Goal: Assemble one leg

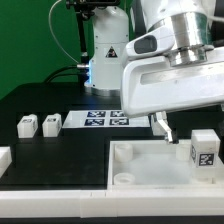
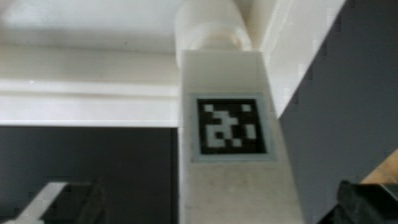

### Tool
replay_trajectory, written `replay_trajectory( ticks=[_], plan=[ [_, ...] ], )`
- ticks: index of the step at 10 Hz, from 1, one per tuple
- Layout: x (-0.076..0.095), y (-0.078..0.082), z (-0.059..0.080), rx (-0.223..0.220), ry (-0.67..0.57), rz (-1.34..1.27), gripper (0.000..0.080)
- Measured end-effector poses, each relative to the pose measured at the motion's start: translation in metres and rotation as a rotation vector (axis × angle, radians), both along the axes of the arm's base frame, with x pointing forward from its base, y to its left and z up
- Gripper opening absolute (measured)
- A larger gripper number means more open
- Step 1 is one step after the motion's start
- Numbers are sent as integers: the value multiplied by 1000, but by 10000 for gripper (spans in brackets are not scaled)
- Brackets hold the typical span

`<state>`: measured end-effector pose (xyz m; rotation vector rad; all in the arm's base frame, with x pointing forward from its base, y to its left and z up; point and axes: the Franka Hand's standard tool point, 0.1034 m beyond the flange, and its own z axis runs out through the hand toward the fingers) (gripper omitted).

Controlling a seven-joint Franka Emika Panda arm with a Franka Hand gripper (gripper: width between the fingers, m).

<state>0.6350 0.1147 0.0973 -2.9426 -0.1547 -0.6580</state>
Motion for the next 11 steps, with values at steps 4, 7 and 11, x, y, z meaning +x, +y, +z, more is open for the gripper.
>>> replay_trajectory(
  ticks=[4,7,11],
  plan=[
    [4,7,-4,25,296,-44,649],
    [-1,-3,-17,19,560,-14,649],
    [4,-2,-17,22,582,-10,649]
  ],
)
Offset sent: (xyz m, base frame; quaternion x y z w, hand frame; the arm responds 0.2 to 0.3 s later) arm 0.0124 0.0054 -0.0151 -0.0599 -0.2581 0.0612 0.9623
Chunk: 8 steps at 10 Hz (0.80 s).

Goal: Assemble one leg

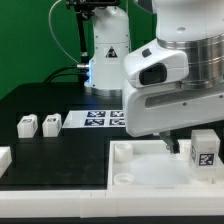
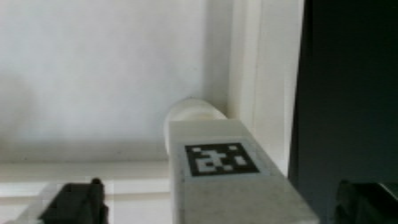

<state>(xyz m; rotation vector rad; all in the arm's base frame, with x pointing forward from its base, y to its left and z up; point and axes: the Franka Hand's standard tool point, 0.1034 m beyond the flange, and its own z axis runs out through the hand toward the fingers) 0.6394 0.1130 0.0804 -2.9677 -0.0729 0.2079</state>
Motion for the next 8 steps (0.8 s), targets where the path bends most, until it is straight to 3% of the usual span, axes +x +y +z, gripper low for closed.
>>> replay_trajectory(
  ticks=[1,3,4,5,8],
  plan=[
    [0,0,0,-2,3,-20,649],
    [0,2,0,-15,21,-123,387],
    [0,1,0,-26,32,-189,387],
    [0,1,0,-46,55,-325,294],
    [-3,5,-1,-102,90,-731,294]
  ],
)
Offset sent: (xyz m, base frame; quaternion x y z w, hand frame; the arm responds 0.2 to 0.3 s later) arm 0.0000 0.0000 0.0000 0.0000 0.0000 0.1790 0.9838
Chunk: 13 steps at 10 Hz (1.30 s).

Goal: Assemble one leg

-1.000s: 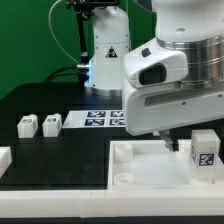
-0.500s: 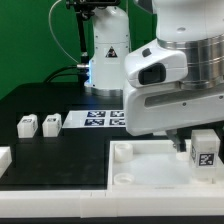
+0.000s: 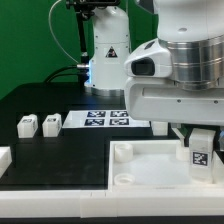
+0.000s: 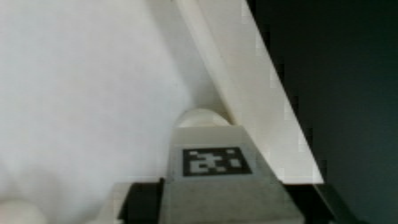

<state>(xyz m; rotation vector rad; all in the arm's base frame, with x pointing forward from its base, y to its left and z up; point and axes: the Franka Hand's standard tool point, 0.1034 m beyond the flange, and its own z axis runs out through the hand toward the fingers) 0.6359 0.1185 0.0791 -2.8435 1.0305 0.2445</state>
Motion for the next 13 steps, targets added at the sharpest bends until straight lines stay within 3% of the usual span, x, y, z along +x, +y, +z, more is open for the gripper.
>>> replay_trajectory(
  ticks=[1,3,5,7,8,9,13],
  plan=[
    [-4,4,-1,-23,3,-162,294],
    [-3,6,-2,18,-18,-512,294],
    [-1,11,-1,23,10,-744,294],
    [-2,12,-2,23,4,-697,294],
    [-9,14,-6,20,18,-544,474],
    [-8,13,-8,24,13,-487,589],
    [-12,1,-15,43,-92,16,646]
  ],
)
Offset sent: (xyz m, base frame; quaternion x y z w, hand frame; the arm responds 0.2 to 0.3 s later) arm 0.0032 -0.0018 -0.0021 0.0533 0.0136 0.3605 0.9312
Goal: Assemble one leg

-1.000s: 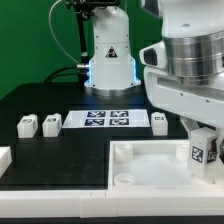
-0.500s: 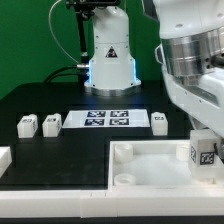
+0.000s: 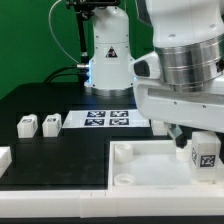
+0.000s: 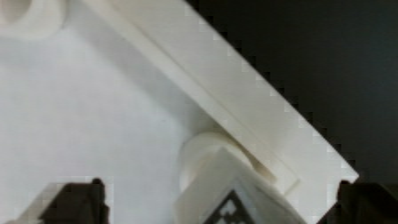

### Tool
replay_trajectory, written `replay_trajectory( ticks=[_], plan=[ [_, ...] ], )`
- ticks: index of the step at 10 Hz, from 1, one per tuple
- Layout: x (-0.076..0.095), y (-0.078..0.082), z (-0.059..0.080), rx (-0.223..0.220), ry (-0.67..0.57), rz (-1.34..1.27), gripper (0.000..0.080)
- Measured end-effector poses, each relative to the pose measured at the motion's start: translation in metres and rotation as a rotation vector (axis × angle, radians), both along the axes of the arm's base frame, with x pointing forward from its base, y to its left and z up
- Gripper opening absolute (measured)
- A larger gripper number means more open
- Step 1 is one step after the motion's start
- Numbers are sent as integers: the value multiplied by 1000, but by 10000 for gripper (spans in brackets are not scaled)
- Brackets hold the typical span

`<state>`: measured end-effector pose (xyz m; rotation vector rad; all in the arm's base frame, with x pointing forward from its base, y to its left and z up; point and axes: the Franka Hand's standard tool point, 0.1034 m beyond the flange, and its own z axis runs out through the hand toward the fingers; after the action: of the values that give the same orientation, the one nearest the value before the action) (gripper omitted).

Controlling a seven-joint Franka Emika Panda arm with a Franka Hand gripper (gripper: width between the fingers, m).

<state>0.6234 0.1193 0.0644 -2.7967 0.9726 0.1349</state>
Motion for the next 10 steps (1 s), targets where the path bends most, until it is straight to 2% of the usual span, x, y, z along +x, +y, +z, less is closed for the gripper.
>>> replay_trajectory(
  ticks=[2,4,6,7,8,9,10],
  plan=[
    [1,0,0,4,-38,184,649],
    [14,1,16,-53,-87,495,649],
    [16,6,16,-65,-130,667,649],
    [15,7,15,-62,-122,617,549],
    [15,6,15,-62,-122,618,413],
    [16,4,15,-67,-114,574,413],
    [16,1,14,-71,-97,469,304]
  ],
)
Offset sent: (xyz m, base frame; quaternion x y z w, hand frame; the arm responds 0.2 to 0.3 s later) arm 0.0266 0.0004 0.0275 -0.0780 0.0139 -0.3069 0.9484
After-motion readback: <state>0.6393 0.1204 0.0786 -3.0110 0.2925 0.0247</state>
